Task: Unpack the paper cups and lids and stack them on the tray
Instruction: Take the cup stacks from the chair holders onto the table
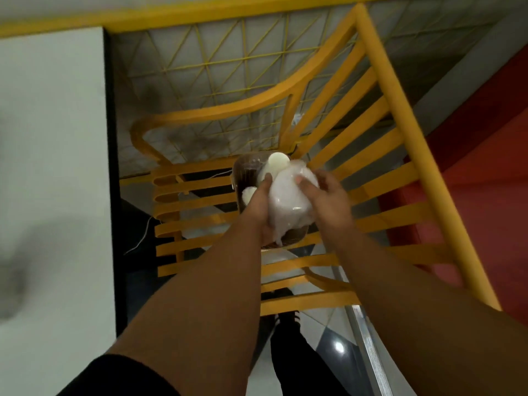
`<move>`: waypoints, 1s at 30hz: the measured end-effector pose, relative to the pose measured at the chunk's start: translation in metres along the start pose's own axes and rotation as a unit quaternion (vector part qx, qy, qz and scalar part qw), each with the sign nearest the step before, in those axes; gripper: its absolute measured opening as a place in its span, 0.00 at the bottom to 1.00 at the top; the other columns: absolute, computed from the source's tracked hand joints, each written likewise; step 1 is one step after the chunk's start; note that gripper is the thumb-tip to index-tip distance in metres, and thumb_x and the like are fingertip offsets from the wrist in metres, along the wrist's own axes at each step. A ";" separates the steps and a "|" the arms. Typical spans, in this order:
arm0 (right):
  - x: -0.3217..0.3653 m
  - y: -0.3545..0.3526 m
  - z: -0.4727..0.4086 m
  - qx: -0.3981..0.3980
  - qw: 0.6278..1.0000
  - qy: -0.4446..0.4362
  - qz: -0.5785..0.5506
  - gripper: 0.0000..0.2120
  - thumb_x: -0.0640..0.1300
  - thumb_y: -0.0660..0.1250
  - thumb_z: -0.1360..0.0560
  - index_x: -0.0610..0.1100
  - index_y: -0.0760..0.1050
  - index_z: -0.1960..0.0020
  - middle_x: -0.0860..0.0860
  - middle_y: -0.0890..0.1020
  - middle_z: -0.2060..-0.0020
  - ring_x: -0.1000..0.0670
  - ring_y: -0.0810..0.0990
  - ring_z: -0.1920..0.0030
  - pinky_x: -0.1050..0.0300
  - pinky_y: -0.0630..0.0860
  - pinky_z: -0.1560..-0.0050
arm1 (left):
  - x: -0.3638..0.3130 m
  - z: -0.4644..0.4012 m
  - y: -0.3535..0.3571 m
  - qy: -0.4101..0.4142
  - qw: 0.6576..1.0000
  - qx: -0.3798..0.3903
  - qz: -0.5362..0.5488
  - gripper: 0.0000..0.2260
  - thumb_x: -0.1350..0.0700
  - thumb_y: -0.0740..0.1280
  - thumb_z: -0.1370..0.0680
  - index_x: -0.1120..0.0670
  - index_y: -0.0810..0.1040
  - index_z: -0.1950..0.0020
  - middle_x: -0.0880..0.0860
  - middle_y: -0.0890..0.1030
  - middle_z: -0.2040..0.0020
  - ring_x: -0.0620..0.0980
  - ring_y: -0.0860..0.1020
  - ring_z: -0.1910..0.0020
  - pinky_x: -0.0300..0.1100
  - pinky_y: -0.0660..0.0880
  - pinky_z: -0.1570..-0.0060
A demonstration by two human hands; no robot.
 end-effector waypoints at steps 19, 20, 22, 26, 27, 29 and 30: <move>0.065 0.158 0.294 0.209 0.946 0.020 -0.246 0.27 0.66 0.65 0.35 0.53 0.75 0.41 0.45 0.81 0.41 0.44 0.80 0.41 0.41 0.76 0.40 | -0.004 0.324 -0.151 0.159 0.984 0.056 -0.059 0.30 0.27 0.55 0.28 0.47 0.78 0.40 0.54 0.86 0.50 0.54 0.84 0.50 0.52 0.79 0.48; 0.057 0.175 0.307 0.218 0.945 0.031 -0.242 0.30 0.67 0.66 0.37 0.53 0.75 0.40 0.45 0.81 0.40 0.43 0.80 0.41 0.40 0.75 0.38 | 0.000 0.331 -0.171 0.157 0.985 0.047 -0.055 0.29 0.27 0.56 0.28 0.47 0.77 0.41 0.54 0.85 0.50 0.55 0.83 0.49 0.52 0.79 0.48; 0.041 0.211 0.327 0.240 0.945 0.048 -0.218 0.36 0.70 0.69 0.41 0.53 0.75 0.38 0.46 0.81 0.41 0.43 0.80 0.41 0.40 0.75 0.38 | 0.004 0.343 -0.213 0.151 0.987 0.012 -0.052 0.29 0.26 0.55 0.28 0.46 0.77 0.43 0.53 0.85 0.50 0.55 0.81 0.47 0.51 0.78 0.52; 0.027 0.277 0.355 0.293 0.931 0.038 -0.213 0.22 0.61 0.63 0.33 0.51 0.79 0.44 0.51 0.86 0.51 0.50 0.84 0.48 0.52 0.78 0.44 | -0.002 0.354 -0.289 0.151 0.985 -0.060 -0.062 0.37 0.23 0.51 0.31 0.43 0.72 0.32 0.50 0.81 0.40 0.51 0.78 0.43 0.45 0.72 0.59; 0.023 0.290 0.358 0.298 0.930 0.041 -0.209 0.21 0.60 0.63 0.32 0.52 0.79 0.44 0.52 0.86 0.52 0.50 0.84 0.48 0.52 0.78 0.44 | -0.005 0.354 -0.302 0.161 0.982 -0.066 -0.077 0.37 0.23 0.49 0.30 0.42 0.72 0.32 0.49 0.81 0.41 0.49 0.78 0.44 0.45 0.71 0.59; 0.016 0.312 0.364 0.307 0.932 0.028 -0.190 0.18 0.62 0.65 0.30 0.54 0.79 0.46 0.52 0.86 0.51 0.49 0.83 0.47 0.52 0.78 0.43 | -0.008 0.357 -0.326 0.169 0.978 -0.080 -0.093 0.34 0.24 0.46 0.28 0.40 0.74 0.33 0.45 0.83 0.44 0.46 0.80 0.47 0.43 0.70 0.59; 0.014 0.320 0.368 0.309 0.933 0.019 -0.183 0.17 0.63 0.66 0.30 0.55 0.79 0.46 0.52 0.85 0.50 0.49 0.83 0.46 0.53 0.78 0.44 | -0.010 0.357 -0.334 0.174 0.976 -0.081 -0.102 0.33 0.25 0.45 0.27 0.40 0.75 0.35 0.44 0.84 0.46 0.44 0.81 0.49 0.42 0.71 0.58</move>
Point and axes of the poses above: each hand's wrist, its own z-axis away from the middle knuckle, its own y-axis out of the palm, x = y × z, the point moved 8 cm from there along -z, towards the middle knuckle
